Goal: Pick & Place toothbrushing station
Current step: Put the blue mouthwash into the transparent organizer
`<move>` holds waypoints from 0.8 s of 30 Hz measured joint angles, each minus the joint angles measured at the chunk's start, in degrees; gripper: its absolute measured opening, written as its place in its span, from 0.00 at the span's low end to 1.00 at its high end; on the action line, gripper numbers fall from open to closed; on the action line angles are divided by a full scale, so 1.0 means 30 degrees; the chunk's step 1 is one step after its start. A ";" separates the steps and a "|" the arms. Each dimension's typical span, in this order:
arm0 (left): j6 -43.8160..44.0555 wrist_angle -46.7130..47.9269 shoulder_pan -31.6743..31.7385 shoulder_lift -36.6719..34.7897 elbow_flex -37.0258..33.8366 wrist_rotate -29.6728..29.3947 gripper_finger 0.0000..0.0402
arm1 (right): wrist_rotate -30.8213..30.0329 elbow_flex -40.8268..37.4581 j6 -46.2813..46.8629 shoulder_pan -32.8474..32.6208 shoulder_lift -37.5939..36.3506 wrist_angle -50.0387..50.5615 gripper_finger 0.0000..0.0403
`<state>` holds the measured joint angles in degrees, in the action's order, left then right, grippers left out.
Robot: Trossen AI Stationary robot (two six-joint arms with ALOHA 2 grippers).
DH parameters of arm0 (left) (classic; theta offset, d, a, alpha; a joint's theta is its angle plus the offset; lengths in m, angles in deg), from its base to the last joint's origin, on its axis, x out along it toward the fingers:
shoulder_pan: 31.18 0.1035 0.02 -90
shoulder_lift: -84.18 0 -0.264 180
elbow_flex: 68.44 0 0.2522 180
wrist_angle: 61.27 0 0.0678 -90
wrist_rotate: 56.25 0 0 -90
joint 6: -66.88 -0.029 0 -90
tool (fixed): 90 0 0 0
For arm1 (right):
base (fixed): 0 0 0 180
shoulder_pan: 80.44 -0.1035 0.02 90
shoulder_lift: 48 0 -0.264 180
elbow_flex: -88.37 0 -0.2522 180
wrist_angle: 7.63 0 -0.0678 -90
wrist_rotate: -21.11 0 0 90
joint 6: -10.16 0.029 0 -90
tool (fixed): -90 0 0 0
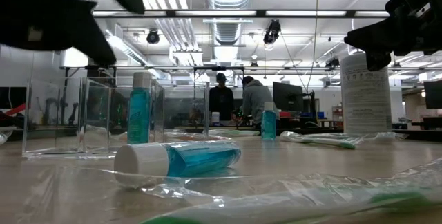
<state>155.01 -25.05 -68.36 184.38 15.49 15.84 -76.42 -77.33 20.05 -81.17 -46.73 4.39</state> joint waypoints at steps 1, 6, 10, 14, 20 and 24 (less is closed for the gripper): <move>0.0213 -0.0009 -0.0061 0.0184 0.0000 -0.0195 0.51 | -0.0001 0.0001 0.0000 0.0007 0.0000 0.0000 0.17; 0.1133 -0.0356 -0.0244 0.1015 0.0000 -0.0498 0.51 | 0.0000 0.0001 0.0000 0.0000 0.0000 0.0000 0.17; 0.1378 -0.0806 -0.0304 0.1540 0.0000 -0.0562 0.51 | 0.0000 0.0000 0.0000 0.0000 0.0000 0.0000 0.17; 0.1128 -0.1379 -0.0315 0.2001 0.0000 -0.0581 0.51 | -0.0007 0.0005 0.0000 0.0005 0.0007 -0.0005 0.17; -0.0843 -0.2318 -0.0382 0.2547 -0.0007 -0.1009 0.51 | -0.0004 0.0000 0.0000 0.0000 0.0017 -0.0015 0.17; -0.0973 -0.2390 -0.0417 0.2891 -0.0007 -0.1171 0.51 | -0.0007 0.0000 0.0000 0.0007 0.0022 -0.0015 0.17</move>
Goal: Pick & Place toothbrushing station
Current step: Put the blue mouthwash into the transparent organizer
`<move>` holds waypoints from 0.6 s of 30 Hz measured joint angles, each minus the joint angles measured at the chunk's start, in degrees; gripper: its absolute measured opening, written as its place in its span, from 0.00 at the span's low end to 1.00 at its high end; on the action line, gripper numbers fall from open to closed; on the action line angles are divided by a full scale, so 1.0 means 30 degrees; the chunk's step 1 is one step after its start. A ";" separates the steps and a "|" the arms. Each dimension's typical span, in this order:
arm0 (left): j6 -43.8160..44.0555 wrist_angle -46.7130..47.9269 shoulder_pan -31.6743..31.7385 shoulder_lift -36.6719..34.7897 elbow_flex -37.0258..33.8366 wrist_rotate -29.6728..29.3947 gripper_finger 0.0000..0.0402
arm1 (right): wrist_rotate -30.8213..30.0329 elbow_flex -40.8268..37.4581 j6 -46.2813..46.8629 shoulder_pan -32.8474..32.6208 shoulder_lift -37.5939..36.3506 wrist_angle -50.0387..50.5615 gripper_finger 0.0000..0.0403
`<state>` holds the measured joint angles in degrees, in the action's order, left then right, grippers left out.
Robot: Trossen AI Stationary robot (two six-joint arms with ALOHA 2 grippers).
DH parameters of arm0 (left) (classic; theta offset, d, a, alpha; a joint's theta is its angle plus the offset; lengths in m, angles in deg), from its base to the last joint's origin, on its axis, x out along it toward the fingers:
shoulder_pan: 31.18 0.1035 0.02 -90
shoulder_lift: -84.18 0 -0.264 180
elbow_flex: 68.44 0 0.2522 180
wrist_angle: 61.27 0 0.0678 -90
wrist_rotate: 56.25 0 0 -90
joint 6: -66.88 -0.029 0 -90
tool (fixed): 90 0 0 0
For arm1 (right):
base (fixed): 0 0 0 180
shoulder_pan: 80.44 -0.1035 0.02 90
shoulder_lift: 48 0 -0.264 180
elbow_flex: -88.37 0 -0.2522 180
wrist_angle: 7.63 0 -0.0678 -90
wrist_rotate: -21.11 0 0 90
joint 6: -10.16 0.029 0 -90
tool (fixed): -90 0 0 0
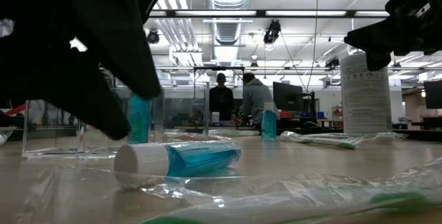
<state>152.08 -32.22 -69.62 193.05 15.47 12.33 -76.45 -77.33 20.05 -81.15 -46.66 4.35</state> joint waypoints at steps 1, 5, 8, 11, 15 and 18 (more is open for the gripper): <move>0.0110 0.0019 -0.0006 0.0112 0.0000 0.0012 0.51 | 0.0007 0.0003 0.0000 -0.0003 0.0000 0.0000 0.17; 0.0121 -0.0431 -0.0012 0.0509 0.0000 0.0308 0.51 | 0.0007 0.0003 0.0000 -0.0004 0.0000 0.0007 0.17; -0.0030 -0.0656 -0.0015 0.0746 0.0000 0.0319 0.51 | 0.0007 0.0000 0.0000 -0.0007 0.0000 0.0007 0.17; -0.0172 -0.0666 -0.0015 0.0824 0.0000 0.0288 0.51 | 0.0000 0.0002 0.0000 -0.0007 0.0000 0.0007 0.17; -0.0257 -0.0665 -0.0015 0.0832 0.0000 0.0269 0.51 | 0.0000 0.0007 0.0000 -0.0007 0.0000 0.0007 0.17; -0.0255 -0.0670 -0.0007 0.0832 0.0000 0.0269 0.50 | 0.0000 0.0007 0.0000 -0.0007 0.0000 0.0007 0.17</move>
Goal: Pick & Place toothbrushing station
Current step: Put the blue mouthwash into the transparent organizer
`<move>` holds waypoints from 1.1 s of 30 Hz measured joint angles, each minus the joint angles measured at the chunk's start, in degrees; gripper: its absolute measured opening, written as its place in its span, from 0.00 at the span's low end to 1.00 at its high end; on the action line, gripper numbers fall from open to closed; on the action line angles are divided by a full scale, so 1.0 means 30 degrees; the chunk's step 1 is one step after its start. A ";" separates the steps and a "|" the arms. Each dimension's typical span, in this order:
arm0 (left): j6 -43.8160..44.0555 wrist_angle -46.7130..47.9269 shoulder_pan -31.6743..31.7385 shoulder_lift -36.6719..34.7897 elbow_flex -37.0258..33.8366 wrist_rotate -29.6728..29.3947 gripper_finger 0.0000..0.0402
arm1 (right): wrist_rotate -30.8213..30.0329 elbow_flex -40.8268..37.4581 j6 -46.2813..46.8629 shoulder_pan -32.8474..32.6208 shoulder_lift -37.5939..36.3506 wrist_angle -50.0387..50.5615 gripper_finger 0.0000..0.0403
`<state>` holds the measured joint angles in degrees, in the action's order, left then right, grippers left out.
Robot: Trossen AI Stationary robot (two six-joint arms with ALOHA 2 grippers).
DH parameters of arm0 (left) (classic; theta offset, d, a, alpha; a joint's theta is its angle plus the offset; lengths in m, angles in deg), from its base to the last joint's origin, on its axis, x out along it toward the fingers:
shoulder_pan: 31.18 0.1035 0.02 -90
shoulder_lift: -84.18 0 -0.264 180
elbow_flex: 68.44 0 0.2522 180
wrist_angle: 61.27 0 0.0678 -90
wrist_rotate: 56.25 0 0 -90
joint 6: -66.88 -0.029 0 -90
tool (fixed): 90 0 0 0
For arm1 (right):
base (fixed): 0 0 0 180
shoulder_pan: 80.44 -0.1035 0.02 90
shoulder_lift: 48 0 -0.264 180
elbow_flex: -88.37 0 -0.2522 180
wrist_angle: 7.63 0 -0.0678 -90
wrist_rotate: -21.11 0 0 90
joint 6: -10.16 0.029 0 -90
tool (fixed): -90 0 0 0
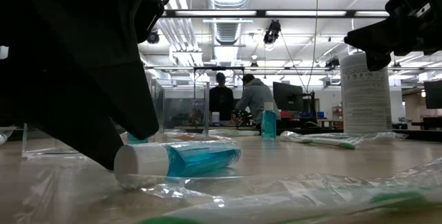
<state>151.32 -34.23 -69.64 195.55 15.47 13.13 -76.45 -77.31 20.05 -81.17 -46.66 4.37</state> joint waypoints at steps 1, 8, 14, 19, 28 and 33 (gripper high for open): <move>0.0003 0.0000 0.0000 0.0000 0.0000 0.0000 0.49 | 0.0000 -0.0007 0.0000 0.0000 -0.0004 0.0000 0.17; -0.0003 0.0227 0.0000 0.0000 0.0000 0.0287 0.38 | 0.0000 -0.0007 0.0000 0.0001 -0.0014 0.0000 0.17; 0.0201 0.0444 0.0000 0.0000 0.0000 0.0863 0.35 | 0.0005 -0.0007 0.0000 0.0000 -0.0022 0.0000 0.17; 0.0321 0.0124 0.0000 0.0000 0.0040 0.0852 0.35 | 0.0003 -0.0007 0.0000 0.0000 -0.0018 0.0000 0.17; 0.0495 0.0121 0.0122 0.0000 0.0944 -0.0284 0.41 | 0.0000 -0.0001 0.0000 0.0002 -0.0015 0.0000 0.17; 0.1910 0.1076 0.0270 0.0000 0.0901 -0.0015 0.55 | 0.0000 -0.0002 0.0000 0.0007 -0.0015 0.0000 0.17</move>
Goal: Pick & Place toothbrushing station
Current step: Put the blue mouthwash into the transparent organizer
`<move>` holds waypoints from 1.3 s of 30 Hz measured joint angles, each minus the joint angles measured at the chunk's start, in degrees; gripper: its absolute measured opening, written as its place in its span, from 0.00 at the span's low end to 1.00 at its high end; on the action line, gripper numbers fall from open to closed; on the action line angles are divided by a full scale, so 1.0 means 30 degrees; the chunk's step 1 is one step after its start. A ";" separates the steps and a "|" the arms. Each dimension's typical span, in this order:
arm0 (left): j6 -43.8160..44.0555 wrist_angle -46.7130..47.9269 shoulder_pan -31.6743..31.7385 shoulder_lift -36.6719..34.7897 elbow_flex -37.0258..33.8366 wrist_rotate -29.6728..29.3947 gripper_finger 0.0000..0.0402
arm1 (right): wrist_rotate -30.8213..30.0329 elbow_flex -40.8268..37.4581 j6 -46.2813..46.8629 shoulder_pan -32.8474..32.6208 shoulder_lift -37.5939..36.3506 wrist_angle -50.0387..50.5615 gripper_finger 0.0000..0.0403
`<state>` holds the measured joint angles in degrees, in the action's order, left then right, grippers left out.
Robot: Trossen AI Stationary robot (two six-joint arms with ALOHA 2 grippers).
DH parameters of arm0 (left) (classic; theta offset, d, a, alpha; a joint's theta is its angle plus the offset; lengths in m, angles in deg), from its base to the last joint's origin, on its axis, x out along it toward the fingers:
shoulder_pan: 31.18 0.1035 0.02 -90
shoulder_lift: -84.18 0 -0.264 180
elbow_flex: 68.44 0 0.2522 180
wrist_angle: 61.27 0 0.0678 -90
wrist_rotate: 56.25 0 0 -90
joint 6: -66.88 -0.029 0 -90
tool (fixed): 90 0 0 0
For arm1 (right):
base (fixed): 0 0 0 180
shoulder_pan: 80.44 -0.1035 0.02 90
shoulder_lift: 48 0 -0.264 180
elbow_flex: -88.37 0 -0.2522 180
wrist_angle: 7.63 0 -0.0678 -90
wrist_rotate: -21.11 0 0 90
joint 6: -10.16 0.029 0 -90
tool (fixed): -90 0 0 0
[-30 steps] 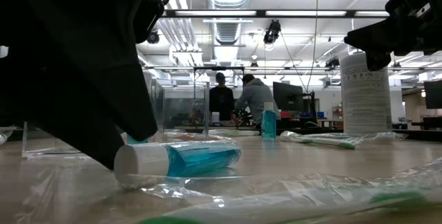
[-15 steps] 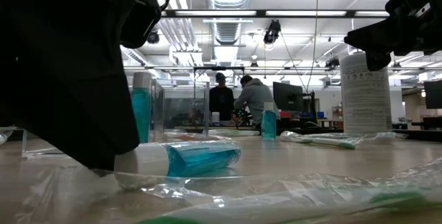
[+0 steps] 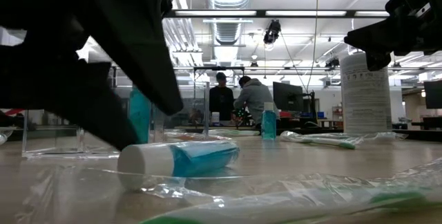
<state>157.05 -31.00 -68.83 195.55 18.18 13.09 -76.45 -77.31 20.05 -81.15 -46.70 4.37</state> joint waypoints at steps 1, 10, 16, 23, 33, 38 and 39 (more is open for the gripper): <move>0.0183 0.0138 -0.0001 0.0000 -0.0005 0.0060 0.57 | 0.0003 -0.0001 0.0000 -0.0007 0.0000 0.0000 0.17; 0.0508 0.0833 0.0078 0.0000 -0.0043 0.0102 0.62 | 0.0007 -0.0006 0.0000 -0.0007 0.0000 0.0000 0.17; 0.0732 0.1031 0.0233 0.0000 -0.0330 0.0654 0.62 | 0.0003 -0.0002 0.0000 -0.0003 0.0000 0.0000 0.17; -0.0409 0.0861 0.0240 0.0000 -0.0260 0.0673 0.62 | 0.0005 -0.0005 0.0000 -0.0005 0.0000 0.0000 0.17; -0.2136 -0.0013 0.0240 -0.0035 -0.0261 0.0583 0.62 | 0.0005 -0.0004 0.0000 -0.0004 0.0015 0.0000 0.17; -0.3097 -0.0023 0.0034 -0.0972 0.0012 0.0109 0.62 | 0.0006 -0.0004 0.0000 -0.0006 0.0015 0.0000 0.17; -0.3535 -0.0094 -0.0023 -0.1257 0.0080 -0.0014 0.62 | 0.0001 -0.0006 0.0000 0.0000 0.0013 0.0000 0.17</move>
<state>146.45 -31.29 -68.90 191.78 18.42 13.05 -76.44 -77.33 20.05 -81.15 -46.66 4.37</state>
